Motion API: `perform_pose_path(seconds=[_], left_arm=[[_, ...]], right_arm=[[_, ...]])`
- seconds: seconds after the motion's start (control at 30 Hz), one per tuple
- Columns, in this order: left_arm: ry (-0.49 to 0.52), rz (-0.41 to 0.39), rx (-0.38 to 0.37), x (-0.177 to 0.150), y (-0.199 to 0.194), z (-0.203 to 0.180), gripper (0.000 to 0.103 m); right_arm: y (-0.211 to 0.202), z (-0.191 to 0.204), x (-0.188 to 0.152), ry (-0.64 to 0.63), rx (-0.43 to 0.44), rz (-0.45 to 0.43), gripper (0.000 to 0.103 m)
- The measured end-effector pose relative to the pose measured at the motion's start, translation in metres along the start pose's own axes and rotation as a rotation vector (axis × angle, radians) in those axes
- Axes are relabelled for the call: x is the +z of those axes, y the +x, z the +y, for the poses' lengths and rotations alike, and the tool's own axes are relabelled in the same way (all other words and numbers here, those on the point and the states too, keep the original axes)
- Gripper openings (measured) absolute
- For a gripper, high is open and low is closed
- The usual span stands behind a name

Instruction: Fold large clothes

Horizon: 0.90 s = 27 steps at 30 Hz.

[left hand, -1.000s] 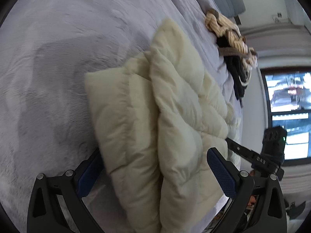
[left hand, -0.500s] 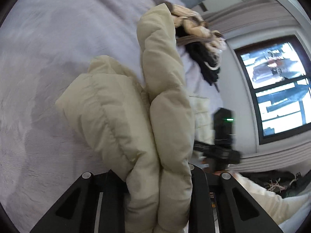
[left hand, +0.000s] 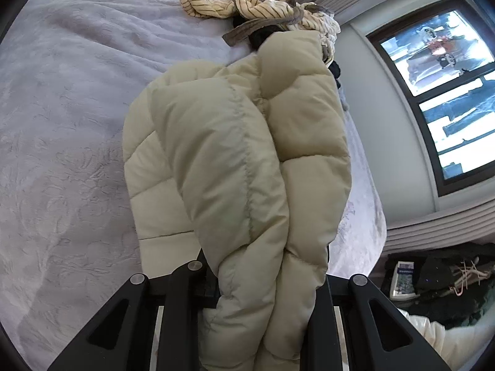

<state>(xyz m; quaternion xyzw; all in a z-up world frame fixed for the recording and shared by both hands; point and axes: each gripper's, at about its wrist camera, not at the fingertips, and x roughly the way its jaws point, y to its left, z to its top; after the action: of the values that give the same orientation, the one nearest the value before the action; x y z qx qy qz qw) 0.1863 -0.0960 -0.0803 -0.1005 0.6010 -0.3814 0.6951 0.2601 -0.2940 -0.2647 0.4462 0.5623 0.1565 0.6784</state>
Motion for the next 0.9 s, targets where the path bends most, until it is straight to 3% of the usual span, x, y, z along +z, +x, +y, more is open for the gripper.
perform_pose_path(seconds=[0.2,0.37,0.4,0.43,0.47,0.5,0.53,0.6,0.73,0.9], left_arm=[[-0.007,0.011,0.050,-0.011,-0.003,0.002,0.024],[-0.014,0.034,0.091,-0.012,0.012,-0.012,0.024],[-0.013,0.037,0.095,-0.011,0.013,-0.013,0.024],[-0.012,0.041,0.103,-0.011,0.017,-0.017,0.024],[-0.011,0.045,0.110,-0.009,0.019,-0.020,0.024],[-0.011,0.051,0.119,-0.009,0.022,-0.023,0.024],[-0.012,0.057,0.126,-0.008,0.025,-0.026,0.024],[-0.015,0.071,0.138,-0.006,0.032,-0.032,0.024],[-0.003,0.099,0.158,0.003,0.052,-0.050,0.024],[0.057,0.128,0.086,0.007,0.091,-0.079,0.025]], right_arm=[[-0.023,-0.001,0.001,0.026,0.059,0.027,0.003],[-0.099,-0.003,-0.010,-0.008,0.076,-0.049,0.008],[-0.114,-0.005,-0.014,-0.018,0.054,-0.071,0.021],[-0.135,-0.008,-0.020,-0.033,0.011,-0.103,0.043],[-0.149,-0.011,-0.026,-0.046,-0.029,-0.125,0.053],[-0.161,-0.015,-0.032,-0.061,-0.078,-0.148,0.058],[-0.175,-0.021,-0.039,-0.083,-0.160,-0.171,0.057],[-0.187,-0.034,-0.050,-0.087,-0.236,-0.178,0.055],[-0.191,-0.071,-0.066,-0.013,-0.199,-0.143,0.019],[-0.172,-0.108,-0.070,0.063,-0.107,-0.142,0.015]])
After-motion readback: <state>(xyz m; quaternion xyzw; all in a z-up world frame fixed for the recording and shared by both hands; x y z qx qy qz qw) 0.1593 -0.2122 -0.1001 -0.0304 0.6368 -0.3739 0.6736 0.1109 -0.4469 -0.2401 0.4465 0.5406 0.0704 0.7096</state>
